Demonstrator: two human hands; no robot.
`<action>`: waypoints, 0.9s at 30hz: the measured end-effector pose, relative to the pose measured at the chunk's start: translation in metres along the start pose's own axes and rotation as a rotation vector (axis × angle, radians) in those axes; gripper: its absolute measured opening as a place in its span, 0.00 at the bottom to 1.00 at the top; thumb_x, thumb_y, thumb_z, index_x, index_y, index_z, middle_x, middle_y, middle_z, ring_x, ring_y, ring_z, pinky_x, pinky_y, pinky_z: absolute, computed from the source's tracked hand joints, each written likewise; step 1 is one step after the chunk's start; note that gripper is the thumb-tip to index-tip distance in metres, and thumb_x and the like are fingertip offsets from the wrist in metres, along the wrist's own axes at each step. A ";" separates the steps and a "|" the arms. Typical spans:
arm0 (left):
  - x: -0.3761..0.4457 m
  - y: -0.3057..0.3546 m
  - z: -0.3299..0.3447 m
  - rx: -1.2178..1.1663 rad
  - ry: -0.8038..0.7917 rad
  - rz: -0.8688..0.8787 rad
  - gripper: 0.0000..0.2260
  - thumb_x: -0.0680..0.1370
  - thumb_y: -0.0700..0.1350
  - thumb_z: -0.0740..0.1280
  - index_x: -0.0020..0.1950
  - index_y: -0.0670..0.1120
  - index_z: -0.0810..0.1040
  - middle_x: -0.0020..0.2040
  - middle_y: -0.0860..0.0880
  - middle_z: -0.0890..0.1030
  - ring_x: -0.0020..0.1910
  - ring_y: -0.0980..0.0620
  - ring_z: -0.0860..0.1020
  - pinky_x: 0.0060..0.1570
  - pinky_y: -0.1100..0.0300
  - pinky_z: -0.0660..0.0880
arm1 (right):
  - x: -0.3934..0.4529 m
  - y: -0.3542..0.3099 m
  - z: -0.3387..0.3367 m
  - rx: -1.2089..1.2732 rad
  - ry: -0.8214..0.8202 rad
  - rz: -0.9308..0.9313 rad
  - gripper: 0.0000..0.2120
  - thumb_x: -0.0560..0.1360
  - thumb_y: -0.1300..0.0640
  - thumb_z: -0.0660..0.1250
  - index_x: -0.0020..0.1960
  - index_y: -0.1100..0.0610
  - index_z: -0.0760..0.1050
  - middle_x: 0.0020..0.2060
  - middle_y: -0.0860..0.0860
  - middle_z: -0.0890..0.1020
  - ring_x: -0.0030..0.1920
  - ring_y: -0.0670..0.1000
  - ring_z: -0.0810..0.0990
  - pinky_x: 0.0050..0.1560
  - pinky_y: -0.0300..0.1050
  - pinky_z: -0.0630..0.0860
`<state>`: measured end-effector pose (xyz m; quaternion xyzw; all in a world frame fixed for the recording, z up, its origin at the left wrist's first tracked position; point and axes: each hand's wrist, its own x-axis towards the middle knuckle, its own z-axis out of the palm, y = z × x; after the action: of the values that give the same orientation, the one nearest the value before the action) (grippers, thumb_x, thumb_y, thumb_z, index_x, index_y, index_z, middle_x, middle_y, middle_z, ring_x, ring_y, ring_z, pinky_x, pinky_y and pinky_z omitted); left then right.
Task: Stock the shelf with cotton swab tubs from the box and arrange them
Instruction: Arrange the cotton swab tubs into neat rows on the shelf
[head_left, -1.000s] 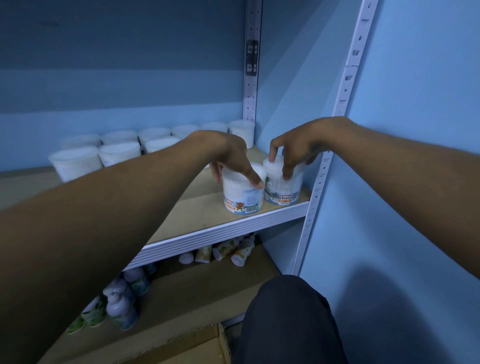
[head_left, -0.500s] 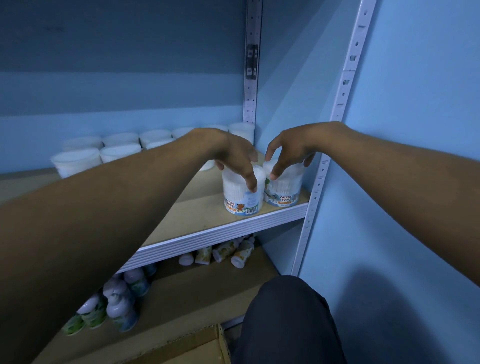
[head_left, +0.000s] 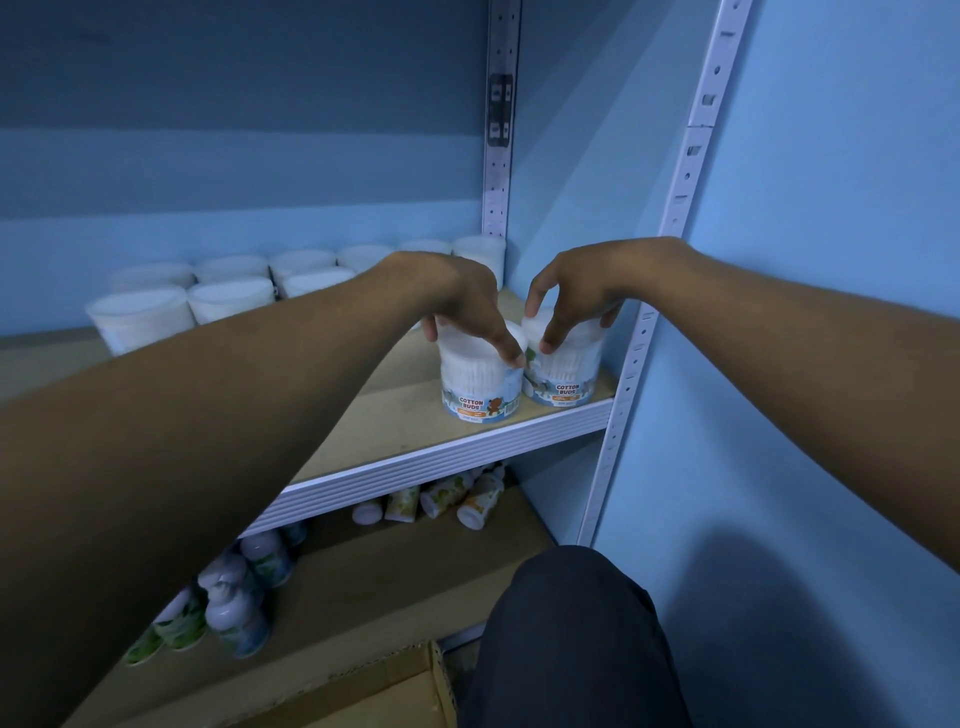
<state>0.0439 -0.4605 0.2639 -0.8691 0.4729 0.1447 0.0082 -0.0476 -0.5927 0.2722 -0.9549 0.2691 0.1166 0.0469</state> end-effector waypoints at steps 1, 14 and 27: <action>0.000 0.001 0.001 0.005 0.003 -0.016 0.39 0.62 0.69 0.75 0.64 0.45 0.74 0.64 0.48 0.74 0.50 0.45 0.80 0.41 0.56 0.82 | 0.000 0.000 0.000 0.000 0.000 0.002 0.25 0.67 0.46 0.80 0.62 0.41 0.77 0.66 0.49 0.72 0.57 0.59 0.79 0.50 0.49 0.84; -0.001 -0.004 -0.005 -0.044 -0.044 0.016 0.38 0.67 0.62 0.76 0.72 0.46 0.71 0.69 0.49 0.72 0.63 0.45 0.75 0.57 0.52 0.80 | -0.003 -0.004 -0.002 0.003 -0.036 0.053 0.31 0.67 0.45 0.80 0.67 0.41 0.74 0.68 0.50 0.71 0.56 0.60 0.80 0.50 0.52 0.84; 0.000 0.001 0.000 0.016 0.063 -0.075 0.35 0.62 0.71 0.73 0.52 0.45 0.71 0.53 0.46 0.74 0.34 0.47 0.83 0.39 0.59 0.79 | -0.008 0.000 -0.001 0.029 -0.020 0.013 0.27 0.66 0.48 0.81 0.62 0.37 0.75 0.66 0.49 0.70 0.60 0.60 0.77 0.51 0.50 0.83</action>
<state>0.0430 -0.4607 0.2645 -0.8904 0.4410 0.1129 0.0055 -0.0537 -0.5885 0.2751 -0.9511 0.2764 0.1227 0.0626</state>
